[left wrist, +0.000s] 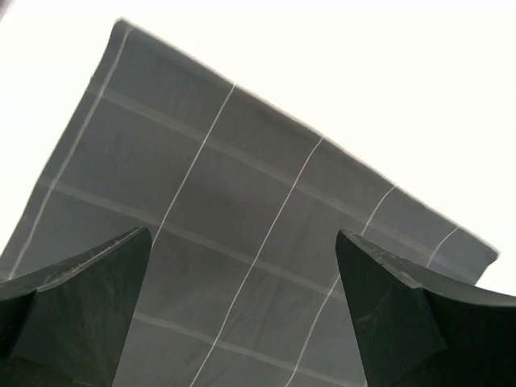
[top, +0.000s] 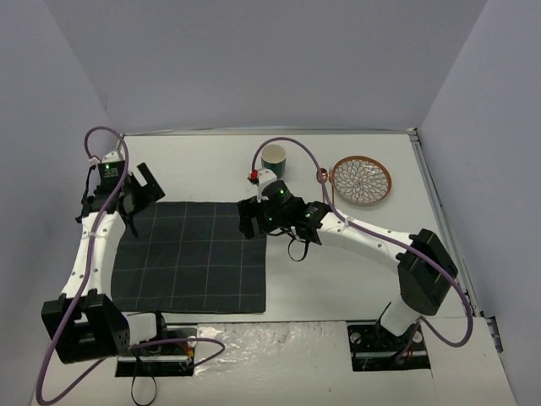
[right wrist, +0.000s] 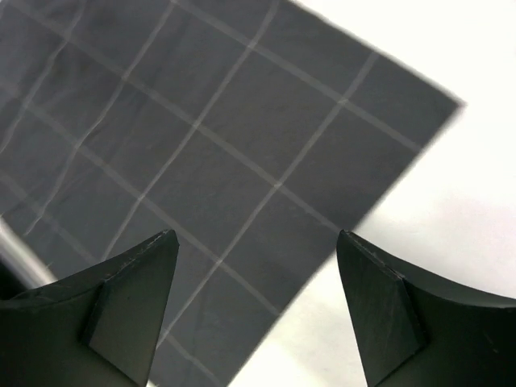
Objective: Set the dinner table for one person
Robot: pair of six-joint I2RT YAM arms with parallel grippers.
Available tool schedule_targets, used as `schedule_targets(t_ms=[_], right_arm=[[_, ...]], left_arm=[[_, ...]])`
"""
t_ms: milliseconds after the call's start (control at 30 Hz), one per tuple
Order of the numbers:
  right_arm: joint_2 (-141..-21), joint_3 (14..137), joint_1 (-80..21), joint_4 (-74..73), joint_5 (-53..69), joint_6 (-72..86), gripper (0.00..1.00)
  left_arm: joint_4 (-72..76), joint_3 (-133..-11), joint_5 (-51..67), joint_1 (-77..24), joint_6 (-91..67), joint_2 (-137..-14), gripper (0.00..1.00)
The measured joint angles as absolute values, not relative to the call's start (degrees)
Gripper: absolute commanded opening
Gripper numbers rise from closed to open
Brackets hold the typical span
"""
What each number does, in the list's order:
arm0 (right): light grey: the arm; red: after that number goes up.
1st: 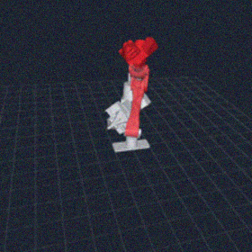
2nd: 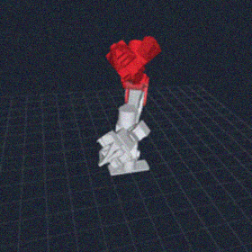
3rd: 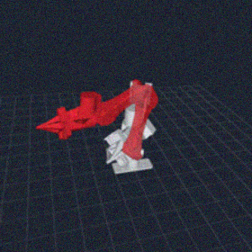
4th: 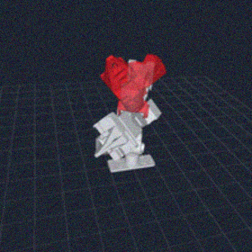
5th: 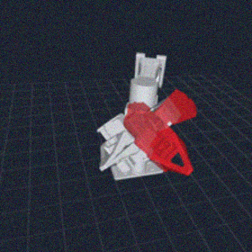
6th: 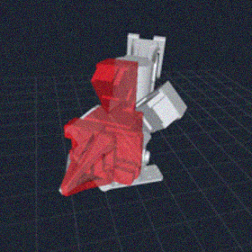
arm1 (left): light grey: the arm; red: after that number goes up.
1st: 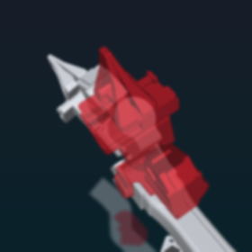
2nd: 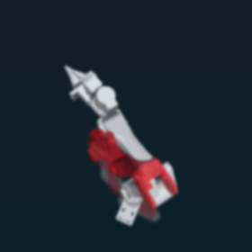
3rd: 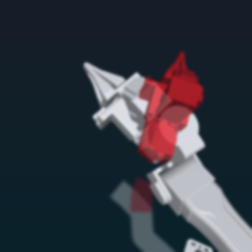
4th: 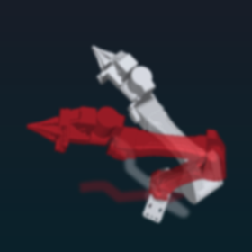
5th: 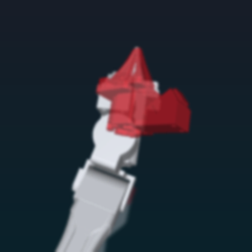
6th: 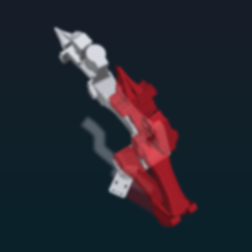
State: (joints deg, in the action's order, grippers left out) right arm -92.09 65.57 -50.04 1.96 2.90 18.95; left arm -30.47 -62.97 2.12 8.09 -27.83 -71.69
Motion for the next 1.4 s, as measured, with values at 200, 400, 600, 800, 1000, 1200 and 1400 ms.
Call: schedule_targets(t_ms=[200, 400, 600, 800, 1000, 1200, 1400], right_arm=[[-92.5, 62.4, -53.6, 2.9, 12.0, 19.4, 0.42], [-95.0, 56.9, -57.3, 6.6, 18.9, 19.8, 0.30], [-99.4, 51.0, -57.4, 10.2, 21.7, 20.3, 0.29], [-99.4, 48.5, -57.3, 14.3, 22.8, 21.2, 0.29], [-97.1, 45.2, -57.4, 16.2, 22.4, 22.4, 0.32], [-96.8, 45.0, -57.4, 16.2, 22.2, 22.8, 0.36], [-96.6, 45.0, -57.5, 16.2, 21.9, 23.0, 0.41]], left_arm=[[-31.3, -51.5, 2.7, 8.3, -29.3, -68.7, 0.93], [-29.2, -44.2, 3.1, 8.3, -34.4, -70.2, 0.93], [-26.1, -43.4, 2.0, 8.3, -37.6, -72.9, 0.93], [-24.9, -43.3, 0.4, 8.3, -38.9, -76.2, 0.93], [-23.9, -43.3, -0.5, 8.6, -39.6, -79.1, 0.93], [-23.2, -43.5, -1.7, 9.0, -40.2, -82.2, 0.93], [-23.0, -43.5, -1.8, 10.0, -41.3, -82.3, 0.93]])
